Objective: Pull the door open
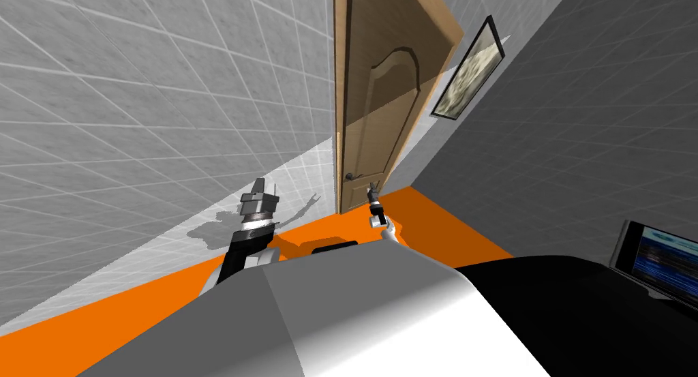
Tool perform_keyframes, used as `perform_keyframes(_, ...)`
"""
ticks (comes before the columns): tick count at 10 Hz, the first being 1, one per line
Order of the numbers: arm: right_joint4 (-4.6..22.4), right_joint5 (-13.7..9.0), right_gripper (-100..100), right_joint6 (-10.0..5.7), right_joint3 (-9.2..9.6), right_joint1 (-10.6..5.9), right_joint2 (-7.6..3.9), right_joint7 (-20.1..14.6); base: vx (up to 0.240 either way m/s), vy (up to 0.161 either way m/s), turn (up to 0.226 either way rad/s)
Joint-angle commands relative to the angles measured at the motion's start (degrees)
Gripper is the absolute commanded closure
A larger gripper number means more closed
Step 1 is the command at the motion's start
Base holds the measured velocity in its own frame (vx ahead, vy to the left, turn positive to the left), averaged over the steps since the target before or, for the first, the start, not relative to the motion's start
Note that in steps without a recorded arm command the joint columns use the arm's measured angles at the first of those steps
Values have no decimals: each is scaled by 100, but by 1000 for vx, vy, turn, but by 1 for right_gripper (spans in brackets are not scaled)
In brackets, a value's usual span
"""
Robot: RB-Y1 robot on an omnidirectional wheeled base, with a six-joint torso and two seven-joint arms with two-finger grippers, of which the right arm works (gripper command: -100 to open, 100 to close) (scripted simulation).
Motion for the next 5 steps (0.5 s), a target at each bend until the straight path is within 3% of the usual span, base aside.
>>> perform_keyframes(1,270,-5,-100,-26,-9,-109,-25,-17,24,-50,81)
perform_keyframes(4,733,-11,-100,-62,-16,-360,-88,-64,18,-51,106)
perform_keyframes(5,835,-11,-100,-62,-16,-360,-88,-64,20,-48,80)
